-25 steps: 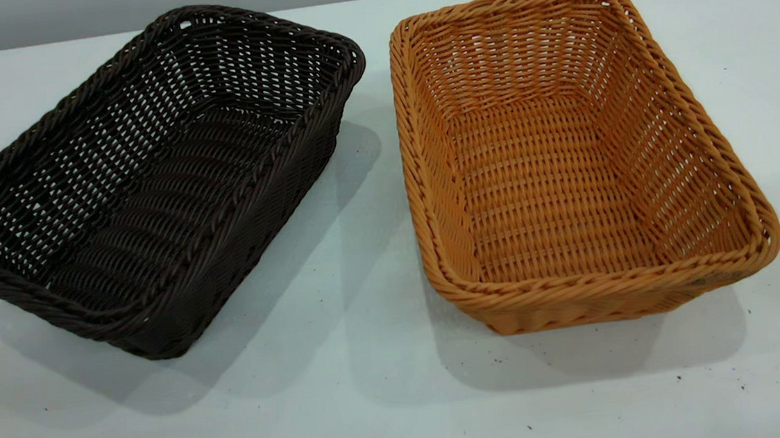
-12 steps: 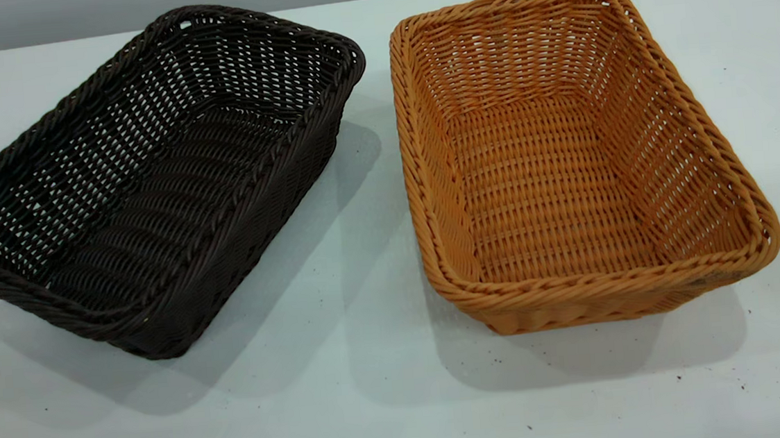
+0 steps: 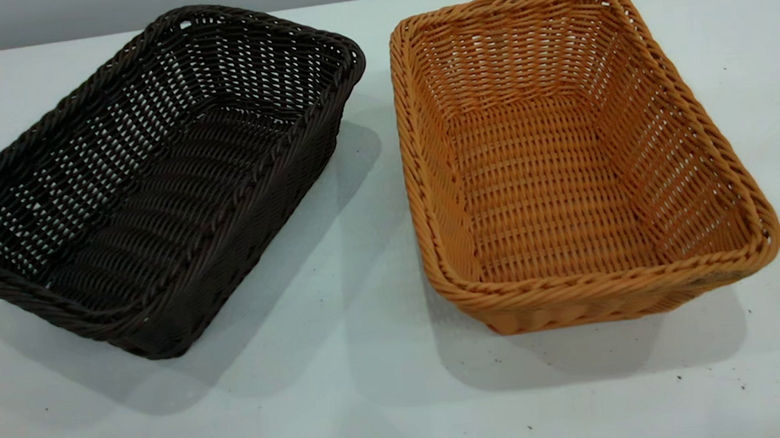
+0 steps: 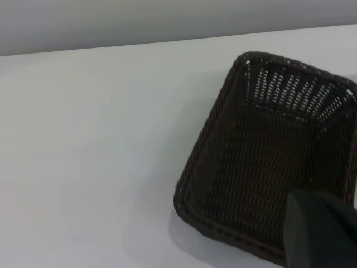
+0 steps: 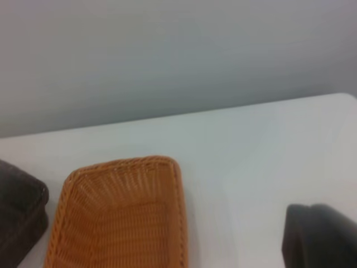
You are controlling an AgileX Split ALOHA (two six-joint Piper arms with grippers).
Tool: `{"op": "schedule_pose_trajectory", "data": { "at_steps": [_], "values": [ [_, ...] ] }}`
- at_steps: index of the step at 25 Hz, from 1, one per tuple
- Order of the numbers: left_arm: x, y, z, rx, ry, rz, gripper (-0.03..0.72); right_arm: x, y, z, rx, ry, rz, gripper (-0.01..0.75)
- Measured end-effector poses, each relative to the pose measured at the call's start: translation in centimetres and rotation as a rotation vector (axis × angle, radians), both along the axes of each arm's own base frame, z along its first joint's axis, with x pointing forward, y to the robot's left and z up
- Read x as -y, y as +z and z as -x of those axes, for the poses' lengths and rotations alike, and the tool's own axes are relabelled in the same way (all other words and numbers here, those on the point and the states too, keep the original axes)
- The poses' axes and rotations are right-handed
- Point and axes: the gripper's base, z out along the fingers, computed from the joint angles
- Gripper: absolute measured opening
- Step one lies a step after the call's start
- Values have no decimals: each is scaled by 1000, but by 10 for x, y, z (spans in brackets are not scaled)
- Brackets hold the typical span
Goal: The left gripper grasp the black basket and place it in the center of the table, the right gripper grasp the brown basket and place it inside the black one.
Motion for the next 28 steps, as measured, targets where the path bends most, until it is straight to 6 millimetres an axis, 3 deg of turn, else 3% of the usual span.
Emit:
{"op": "schedule_pose_trajectory", "data": {
  "at_steps": [4,10,13,18,23,28],
  "values": [
    [-1,14,-37,-70,1,2,-1,4,15,-38,-91,16,-46,0],
    [-4,29,-101,-48,11,-9,-1,8,20,-97,-171,63,-106,0],
    [-3,31,-130,-61,9,22,-1,12,15,-120,-204,72,-107,0],
    [-2,14,-170,-139,-12,40,-1,19,1,-144,-252,58,-58,0],
    [-1,3,-184,-154,-45,6,-1,24,-10,-156,-289,43,-30,53],
    [-2,4,-183,-151,-46,2,36,26,-10,-160,-268,30,-26,226]
  ]
}}
